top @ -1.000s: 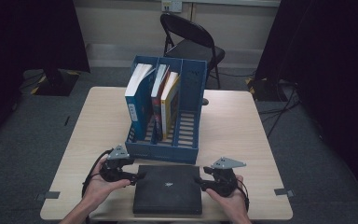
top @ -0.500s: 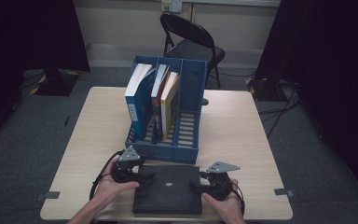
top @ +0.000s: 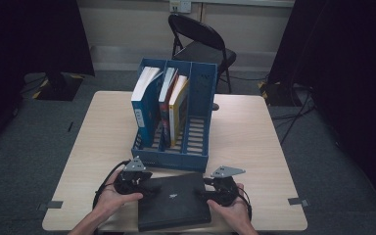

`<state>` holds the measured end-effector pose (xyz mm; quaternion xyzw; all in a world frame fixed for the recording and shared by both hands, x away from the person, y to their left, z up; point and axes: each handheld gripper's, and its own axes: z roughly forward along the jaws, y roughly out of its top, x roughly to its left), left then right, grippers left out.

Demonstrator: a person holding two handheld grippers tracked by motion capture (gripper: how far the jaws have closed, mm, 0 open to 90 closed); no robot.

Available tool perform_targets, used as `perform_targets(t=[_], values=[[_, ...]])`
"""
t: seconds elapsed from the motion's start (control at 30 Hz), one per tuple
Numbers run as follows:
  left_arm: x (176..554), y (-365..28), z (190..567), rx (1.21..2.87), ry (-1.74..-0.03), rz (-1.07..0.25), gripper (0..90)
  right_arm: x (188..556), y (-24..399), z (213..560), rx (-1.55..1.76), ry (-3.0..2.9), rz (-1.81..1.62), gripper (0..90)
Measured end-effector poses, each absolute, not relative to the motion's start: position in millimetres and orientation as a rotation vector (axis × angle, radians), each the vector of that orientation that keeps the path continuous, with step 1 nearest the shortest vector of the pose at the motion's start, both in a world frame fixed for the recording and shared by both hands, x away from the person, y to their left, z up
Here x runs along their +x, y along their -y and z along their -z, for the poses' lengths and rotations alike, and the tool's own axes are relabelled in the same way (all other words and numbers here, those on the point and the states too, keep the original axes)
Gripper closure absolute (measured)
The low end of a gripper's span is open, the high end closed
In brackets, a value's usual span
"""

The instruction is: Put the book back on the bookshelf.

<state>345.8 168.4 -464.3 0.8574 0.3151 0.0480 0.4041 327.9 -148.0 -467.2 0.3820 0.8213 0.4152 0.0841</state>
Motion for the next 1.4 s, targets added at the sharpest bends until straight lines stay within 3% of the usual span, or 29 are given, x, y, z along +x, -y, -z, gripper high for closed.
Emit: perform_targets(t=[0.47, 0.63, 0.77, 1.07, 1.4], values=[[340, -164, 465, 2.168, -0.753, -0.076, 40.3, 345, 107, 467, 1.051, -2.442, -1.241, 50.0], [338, -168, 469, 2.117, -0.772, -0.069, 41.3, 343, 115, 465, 1.062, -2.451, -1.289, 50.1], [335, -166, 468, 2.121, -0.791, -0.094, 40.3, 327, 131, 456, 1.077, -2.445, -1.324, 48.5], [342, -167, 469, 2.113, -0.856, -0.005, 37.6, 278, 160, 463, 1.087, -2.484, -1.307, 44.1], [342, -163, 469, 2.114, -0.849, -0.005, 37.7, 270, 160, 468, 1.020, -2.545, -1.232, 48.2]])
